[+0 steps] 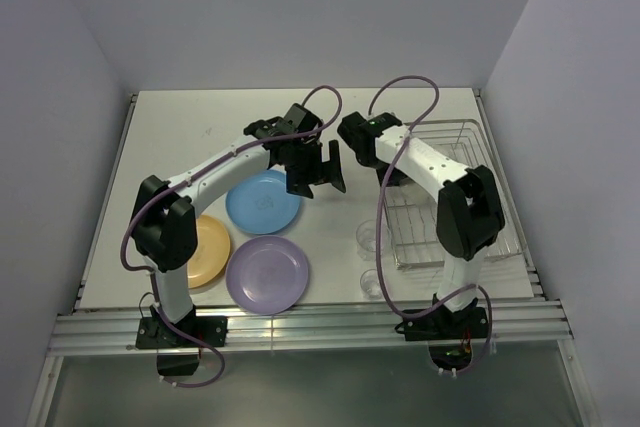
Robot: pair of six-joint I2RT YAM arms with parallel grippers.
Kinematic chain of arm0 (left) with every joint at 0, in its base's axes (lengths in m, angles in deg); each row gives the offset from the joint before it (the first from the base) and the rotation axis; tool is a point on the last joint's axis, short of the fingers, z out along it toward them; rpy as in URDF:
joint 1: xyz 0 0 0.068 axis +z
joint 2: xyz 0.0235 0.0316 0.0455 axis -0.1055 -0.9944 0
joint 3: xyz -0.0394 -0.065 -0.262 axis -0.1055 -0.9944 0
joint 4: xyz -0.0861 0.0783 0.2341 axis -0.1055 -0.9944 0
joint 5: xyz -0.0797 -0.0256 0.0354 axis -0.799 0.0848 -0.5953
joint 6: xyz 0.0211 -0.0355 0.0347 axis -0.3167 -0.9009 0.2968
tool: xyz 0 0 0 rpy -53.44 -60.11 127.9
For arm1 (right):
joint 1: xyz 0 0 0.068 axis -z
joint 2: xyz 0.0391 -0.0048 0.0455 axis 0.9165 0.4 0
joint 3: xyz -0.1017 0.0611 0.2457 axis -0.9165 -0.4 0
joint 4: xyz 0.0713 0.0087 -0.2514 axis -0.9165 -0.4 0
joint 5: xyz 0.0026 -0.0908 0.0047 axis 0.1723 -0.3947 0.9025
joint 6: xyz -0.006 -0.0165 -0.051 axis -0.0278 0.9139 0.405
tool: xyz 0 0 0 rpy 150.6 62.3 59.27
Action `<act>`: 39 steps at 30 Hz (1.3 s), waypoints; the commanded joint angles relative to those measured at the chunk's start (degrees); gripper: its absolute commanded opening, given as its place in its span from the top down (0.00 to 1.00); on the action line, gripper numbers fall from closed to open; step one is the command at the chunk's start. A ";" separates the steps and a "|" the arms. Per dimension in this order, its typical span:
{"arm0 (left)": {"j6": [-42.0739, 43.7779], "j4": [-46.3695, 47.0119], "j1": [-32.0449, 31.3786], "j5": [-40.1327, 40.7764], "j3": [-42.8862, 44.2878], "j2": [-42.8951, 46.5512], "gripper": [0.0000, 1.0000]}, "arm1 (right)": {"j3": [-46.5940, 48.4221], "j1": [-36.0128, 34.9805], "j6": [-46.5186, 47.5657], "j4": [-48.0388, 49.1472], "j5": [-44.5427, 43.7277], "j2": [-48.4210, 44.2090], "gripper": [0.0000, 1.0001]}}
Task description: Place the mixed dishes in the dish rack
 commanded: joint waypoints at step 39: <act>2.88 -1.85 0.26 -2.56 3.12 -0.80 0.03 | 13.24 1.56 -0.37 3.07 -4.16 11.09 1.00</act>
